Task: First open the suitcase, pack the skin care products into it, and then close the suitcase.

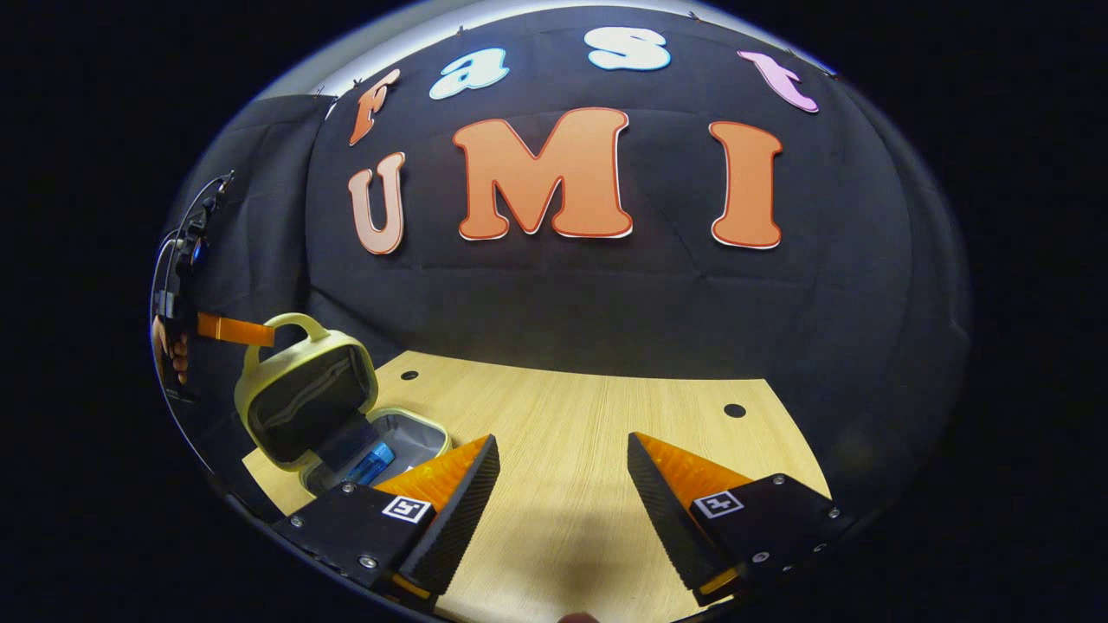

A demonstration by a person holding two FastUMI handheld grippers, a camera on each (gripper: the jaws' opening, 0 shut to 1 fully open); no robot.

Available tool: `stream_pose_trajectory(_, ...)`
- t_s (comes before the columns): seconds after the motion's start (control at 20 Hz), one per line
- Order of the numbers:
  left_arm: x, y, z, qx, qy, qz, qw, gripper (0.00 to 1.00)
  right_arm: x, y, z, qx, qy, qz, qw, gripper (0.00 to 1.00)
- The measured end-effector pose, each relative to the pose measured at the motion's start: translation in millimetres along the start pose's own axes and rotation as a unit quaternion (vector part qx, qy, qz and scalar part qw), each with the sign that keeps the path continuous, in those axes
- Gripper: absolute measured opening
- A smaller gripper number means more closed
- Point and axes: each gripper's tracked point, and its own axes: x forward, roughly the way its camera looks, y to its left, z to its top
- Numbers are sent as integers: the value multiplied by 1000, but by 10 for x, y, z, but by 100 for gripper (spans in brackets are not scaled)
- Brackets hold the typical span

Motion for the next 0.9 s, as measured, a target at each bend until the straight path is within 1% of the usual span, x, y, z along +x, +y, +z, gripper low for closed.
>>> stream_pose_trajectory(0.3, 232, -616, -333, -3, 25, -41, 999, 10, -122, -248, -102, 4, 4, -7, 1000, 94)
stream_pose_trajectory(0.6, 519, -1057, -728, -43, 55, -80, 994, 10, -190, -382, -211, 5, 11, -9, 1000, 95)
stream_pose_trajectory(0.9, 786, -1299, -1000, -51, 79, -91, 991, 10, -209, -445, -328, 5, 22, -6, 1000, 95)
